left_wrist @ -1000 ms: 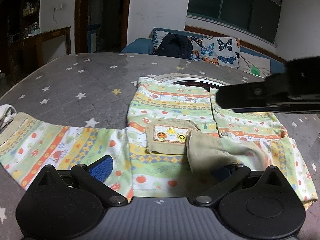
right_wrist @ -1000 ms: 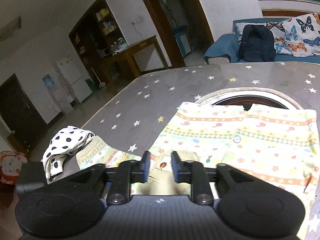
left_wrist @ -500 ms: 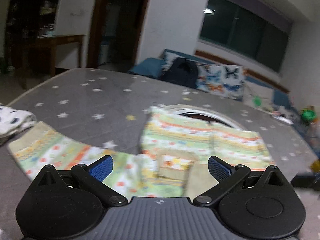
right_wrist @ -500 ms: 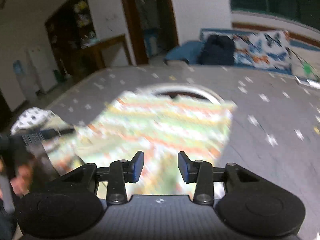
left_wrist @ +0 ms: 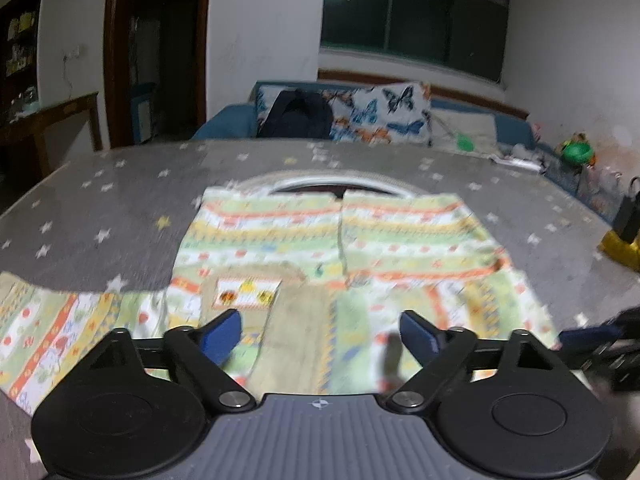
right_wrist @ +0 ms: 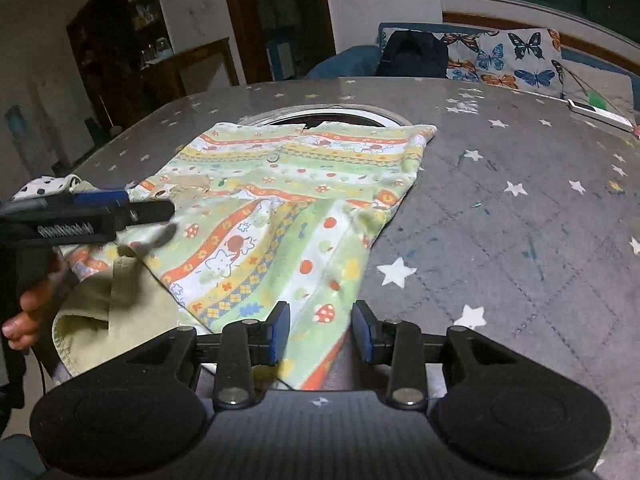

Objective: Fold clothes

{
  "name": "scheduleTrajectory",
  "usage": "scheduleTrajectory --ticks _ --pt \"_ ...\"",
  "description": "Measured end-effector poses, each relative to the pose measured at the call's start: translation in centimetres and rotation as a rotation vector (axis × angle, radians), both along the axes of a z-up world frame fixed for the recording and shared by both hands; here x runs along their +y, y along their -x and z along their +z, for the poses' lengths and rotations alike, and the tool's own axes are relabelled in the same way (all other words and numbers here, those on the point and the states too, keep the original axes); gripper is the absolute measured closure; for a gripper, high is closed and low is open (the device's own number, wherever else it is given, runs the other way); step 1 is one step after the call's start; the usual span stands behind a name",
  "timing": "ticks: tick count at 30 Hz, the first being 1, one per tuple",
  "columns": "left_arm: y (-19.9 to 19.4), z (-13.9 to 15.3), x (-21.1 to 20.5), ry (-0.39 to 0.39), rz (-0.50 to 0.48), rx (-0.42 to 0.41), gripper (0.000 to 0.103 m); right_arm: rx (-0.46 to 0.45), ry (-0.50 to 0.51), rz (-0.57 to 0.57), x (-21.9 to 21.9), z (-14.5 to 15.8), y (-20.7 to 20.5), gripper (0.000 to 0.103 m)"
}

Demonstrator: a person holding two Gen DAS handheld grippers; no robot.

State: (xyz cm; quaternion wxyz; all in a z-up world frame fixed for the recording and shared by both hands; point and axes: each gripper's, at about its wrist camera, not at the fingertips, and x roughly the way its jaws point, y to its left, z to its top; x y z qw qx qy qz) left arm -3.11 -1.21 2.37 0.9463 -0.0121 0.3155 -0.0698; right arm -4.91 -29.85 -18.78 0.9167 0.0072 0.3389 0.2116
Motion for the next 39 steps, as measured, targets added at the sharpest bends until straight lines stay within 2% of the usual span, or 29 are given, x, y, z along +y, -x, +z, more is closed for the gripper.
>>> scheduleTrajectory --ticks 4,9,14,19,26,27,29,31,34,39 --pt "-0.1 -0.8 0.3 0.009 0.002 0.024 0.028 -0.049 -0.026 -0.014 -0.2 1.3 -0.5 0.071" --pt "0.2 -0.9 0.1 -0.008 0.0 0.015 0.028 -0.09 -0.042 0.002 1.3 2.4 -2.8 0.075" --pt "0.3 -0.8 0.7 -0.004 0.014 0.015 0.028 -0.077 -0.012 0.009 2.6 1.6 -4.6 0.077" --pt "0.3 -0.2 1.6 0.017 0.04 0.015 0.028 -0.035 0.005 -0.007 1.9 0.2 -5.5 0.09" --pt "0.4 1.0 0.7 0.041 -0.003 -0.033 0.03 -0.071 0.013 0.033 3.0 1.4 -4.5 0.087" --pt "0.2 0.9 0.5 0.035 -0.005 -0.029 0.034 -0.071 0.012 0.045 3.3 1.4 -4.4 0.087" --pt "-0.5 0.3 0.1 0.008 0.002 -0.01 0.051 -0.066 0.015 0.069 4.1 1.1 -4.3 0.085" --pt "-1.1 -0.5 0.0 -0.016 0.011 0.008 0.054 -0.056 0.016 0.092 4.8 0.7 -4.1 0.084" --pt "-1.3 -1.4 0.0 -0.076 0.028 -0.007 0.054 -0.054 0.048 0.127 5.7 0.2 -3.3 0.08" --pt "-0.9 -1.3 0.4 -0.069 0.023 -0.007 0.053 -0.063 0.101 0.163 5.4 0.0 -1.3 0.08"
